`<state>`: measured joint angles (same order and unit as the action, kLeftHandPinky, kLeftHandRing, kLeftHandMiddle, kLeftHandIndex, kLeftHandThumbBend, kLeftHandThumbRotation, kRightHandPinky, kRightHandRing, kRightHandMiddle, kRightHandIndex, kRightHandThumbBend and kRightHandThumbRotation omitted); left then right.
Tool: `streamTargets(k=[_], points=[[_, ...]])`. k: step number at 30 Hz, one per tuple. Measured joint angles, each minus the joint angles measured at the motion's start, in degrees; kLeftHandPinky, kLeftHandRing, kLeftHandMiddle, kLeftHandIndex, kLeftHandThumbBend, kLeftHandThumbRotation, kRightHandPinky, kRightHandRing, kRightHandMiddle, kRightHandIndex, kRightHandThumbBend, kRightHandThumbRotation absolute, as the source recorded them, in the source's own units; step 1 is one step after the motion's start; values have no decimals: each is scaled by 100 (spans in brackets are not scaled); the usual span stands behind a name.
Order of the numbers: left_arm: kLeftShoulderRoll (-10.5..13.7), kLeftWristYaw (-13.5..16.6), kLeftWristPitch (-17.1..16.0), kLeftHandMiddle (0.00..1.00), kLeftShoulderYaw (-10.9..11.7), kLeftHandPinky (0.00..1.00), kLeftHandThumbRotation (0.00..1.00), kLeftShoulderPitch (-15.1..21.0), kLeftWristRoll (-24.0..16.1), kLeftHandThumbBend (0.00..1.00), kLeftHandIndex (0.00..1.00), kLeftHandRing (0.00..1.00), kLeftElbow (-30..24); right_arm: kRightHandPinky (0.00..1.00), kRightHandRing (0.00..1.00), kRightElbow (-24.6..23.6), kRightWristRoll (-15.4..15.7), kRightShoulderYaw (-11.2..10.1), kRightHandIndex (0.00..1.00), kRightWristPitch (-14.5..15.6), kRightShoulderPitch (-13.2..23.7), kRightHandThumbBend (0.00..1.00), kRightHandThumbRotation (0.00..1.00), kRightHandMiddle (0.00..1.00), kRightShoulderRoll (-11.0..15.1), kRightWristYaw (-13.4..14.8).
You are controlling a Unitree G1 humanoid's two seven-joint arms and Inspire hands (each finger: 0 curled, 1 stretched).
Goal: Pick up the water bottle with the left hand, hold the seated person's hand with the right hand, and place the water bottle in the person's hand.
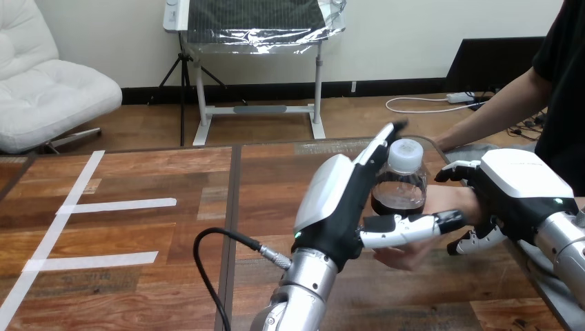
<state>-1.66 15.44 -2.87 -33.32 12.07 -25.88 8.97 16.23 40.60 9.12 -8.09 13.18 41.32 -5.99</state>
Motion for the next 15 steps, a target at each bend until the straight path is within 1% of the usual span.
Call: streamTargets(k=[10, 15], points=[[-4, 21, 32, 100, 0, 100, 64, 62, 1, 100, 100, 100, -35, 67, 78, 33, 0, 0, 79, -129, 0, 92, 0, 82, 80, 2], [-8, 21, 43, 100, -1, 100, 63, 83, 3, 100, 100, 100, -37, 67, 78, 56, -3, 0, 79, -147, 2, 92, 0, 82, 111, 4]])
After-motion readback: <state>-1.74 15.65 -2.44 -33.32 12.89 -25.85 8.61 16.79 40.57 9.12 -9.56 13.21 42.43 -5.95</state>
